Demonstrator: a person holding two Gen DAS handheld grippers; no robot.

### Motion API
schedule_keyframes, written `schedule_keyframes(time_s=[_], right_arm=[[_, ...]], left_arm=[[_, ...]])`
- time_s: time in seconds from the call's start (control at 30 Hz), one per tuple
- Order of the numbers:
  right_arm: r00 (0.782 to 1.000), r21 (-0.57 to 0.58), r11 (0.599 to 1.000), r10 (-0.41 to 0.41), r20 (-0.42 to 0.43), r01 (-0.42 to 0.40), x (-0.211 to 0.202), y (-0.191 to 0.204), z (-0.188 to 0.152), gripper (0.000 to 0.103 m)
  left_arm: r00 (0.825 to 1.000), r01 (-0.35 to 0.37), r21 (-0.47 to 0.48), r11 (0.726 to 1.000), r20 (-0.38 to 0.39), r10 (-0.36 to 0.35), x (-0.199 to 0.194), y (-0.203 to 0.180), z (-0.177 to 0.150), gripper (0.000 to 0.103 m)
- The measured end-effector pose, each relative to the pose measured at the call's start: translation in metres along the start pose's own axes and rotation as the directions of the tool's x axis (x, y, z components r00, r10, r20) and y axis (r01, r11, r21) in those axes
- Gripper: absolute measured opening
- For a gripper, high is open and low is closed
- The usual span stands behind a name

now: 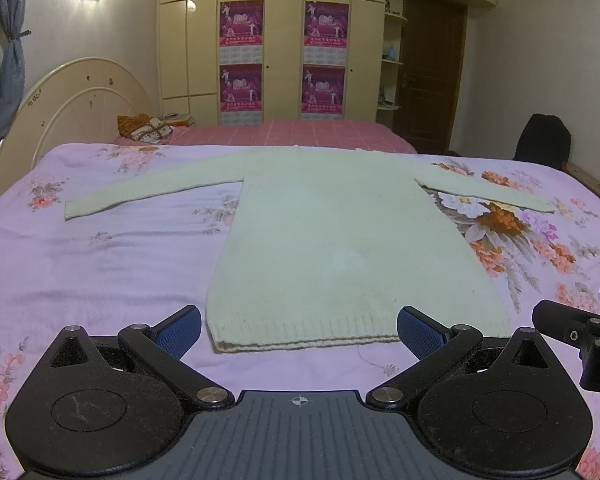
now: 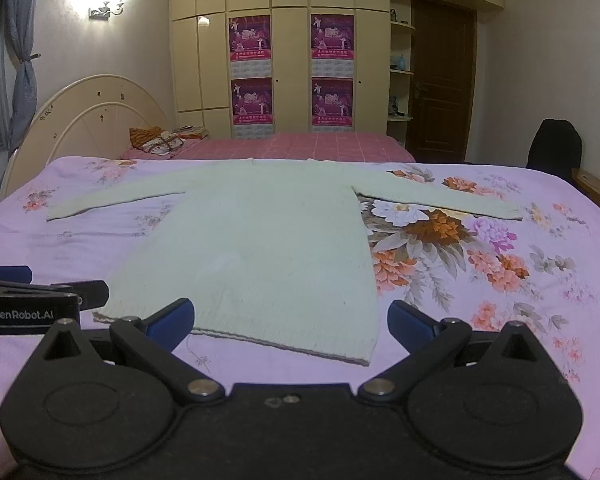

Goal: Fold small clothes

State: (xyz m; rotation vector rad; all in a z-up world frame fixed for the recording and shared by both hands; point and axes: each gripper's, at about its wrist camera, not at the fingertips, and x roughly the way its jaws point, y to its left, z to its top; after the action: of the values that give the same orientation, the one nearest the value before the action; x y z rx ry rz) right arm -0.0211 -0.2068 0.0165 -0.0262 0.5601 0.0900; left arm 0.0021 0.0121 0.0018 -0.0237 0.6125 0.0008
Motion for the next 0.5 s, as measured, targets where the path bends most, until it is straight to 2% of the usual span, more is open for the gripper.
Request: schedule_keyframes(time_s=[0.5], right_arm=[[1.000,0.006,1.000,-0.024,-0.012,0.024,0.003,-0.006,-0.006,0.102]], left_arm=[[1.000,0.003,-0.012,1.000,-0.021,-0.003,0.016,-0.007,-0.003,0.103]])
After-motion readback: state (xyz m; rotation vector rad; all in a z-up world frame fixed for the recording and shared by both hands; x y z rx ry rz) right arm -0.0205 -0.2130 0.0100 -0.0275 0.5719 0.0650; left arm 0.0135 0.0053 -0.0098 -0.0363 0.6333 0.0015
